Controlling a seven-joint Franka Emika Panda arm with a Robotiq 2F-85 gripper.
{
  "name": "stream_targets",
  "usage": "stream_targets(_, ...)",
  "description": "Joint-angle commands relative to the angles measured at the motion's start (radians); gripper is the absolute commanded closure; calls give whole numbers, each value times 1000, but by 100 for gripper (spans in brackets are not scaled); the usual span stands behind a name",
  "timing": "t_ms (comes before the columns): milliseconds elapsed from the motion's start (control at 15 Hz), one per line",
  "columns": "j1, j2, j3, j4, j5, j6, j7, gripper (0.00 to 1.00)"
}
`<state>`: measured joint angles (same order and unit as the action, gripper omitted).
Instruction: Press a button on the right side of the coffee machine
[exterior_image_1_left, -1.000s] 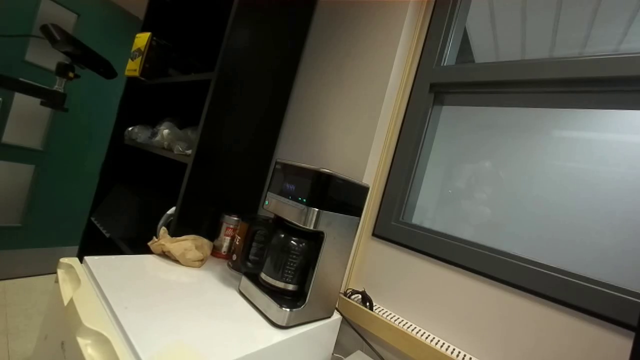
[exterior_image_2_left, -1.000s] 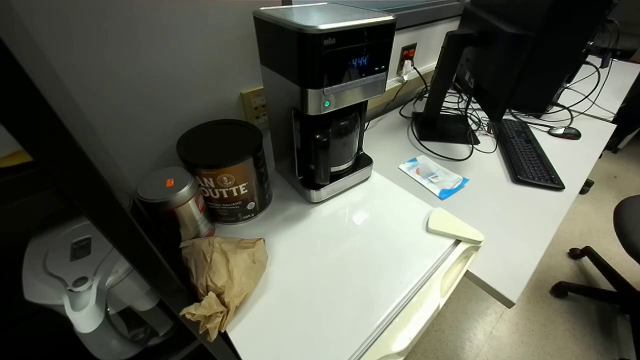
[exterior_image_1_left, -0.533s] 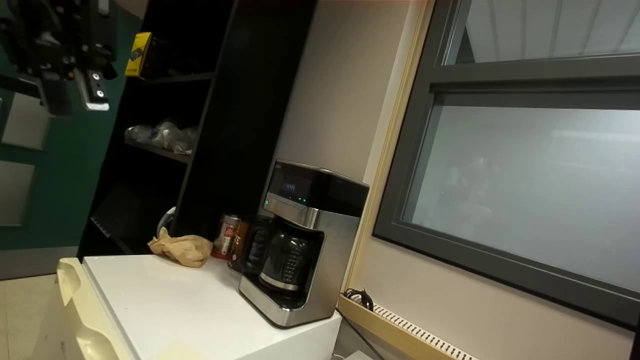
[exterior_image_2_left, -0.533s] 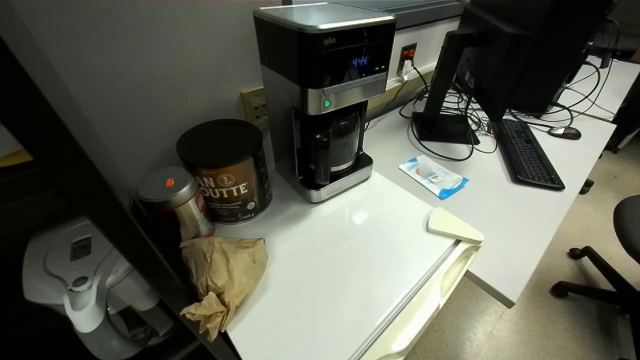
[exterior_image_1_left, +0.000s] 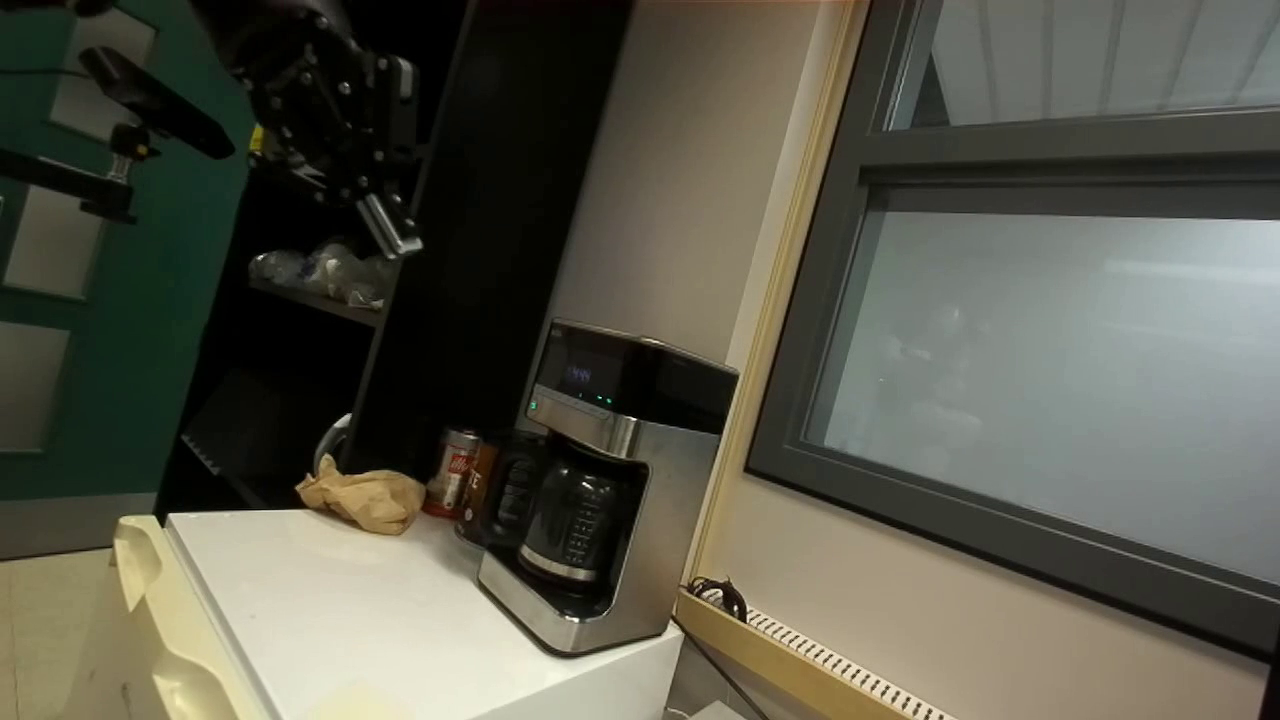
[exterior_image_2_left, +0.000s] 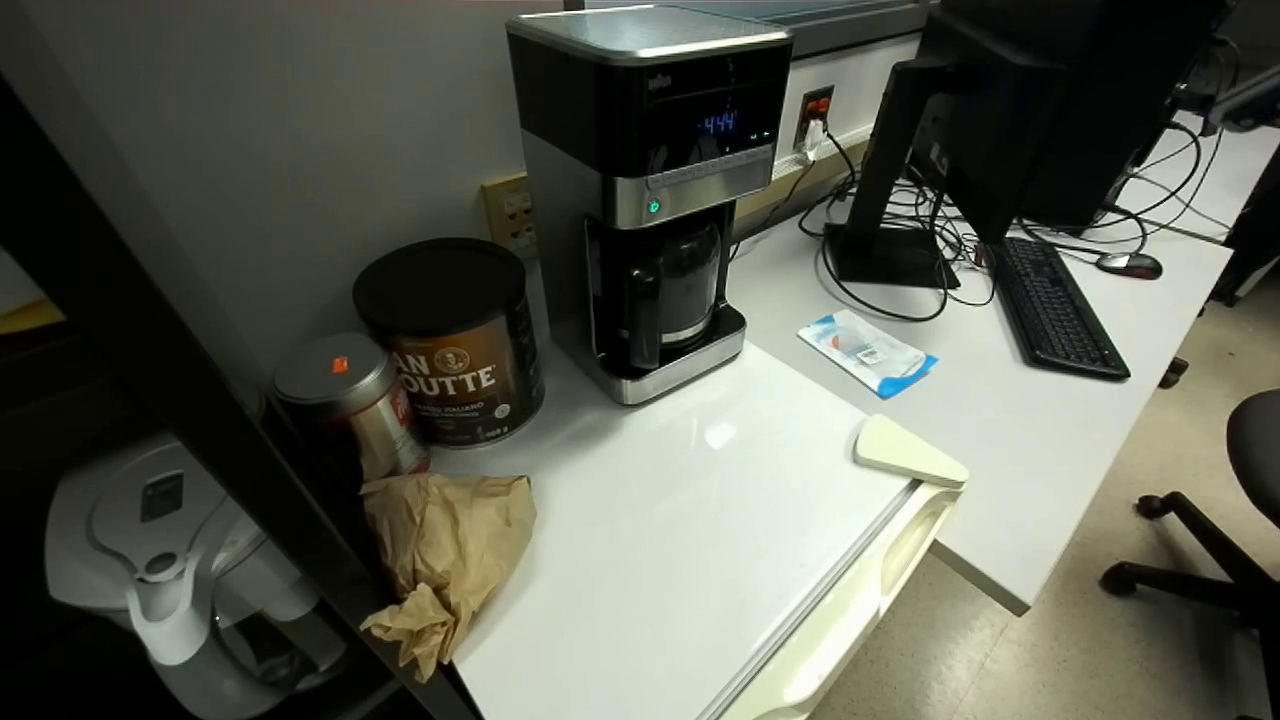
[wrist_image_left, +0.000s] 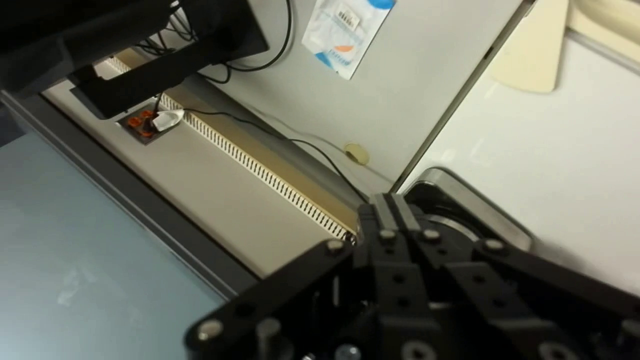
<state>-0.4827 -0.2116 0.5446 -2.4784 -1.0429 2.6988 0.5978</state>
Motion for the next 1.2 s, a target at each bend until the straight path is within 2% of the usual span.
stream_targets(0, -75, 177, 98, 169, -275, -100, 273, 99)
stream_targets(267, -34, 381, 120, 302, -549, -270, 539, 99)
stream_targets(333, 151, 423, -55, 331, -593, -297, 579, 99)
stream_targets(400, 189, 468, -86, 366, -636, -318, 623, 99)
stream_targets(467, 262, 507, -156, 401, -665, -323, 659, 99)
stream_targets(600, 358, 583, -248, 475, -707, -329, 725, 99)
stream_targets(800, 440, 671, -328, 576, -741, -327, 795, 99)
stream_targets(1133, 497, 777, -393, 716, -751, -322, 848, 99)
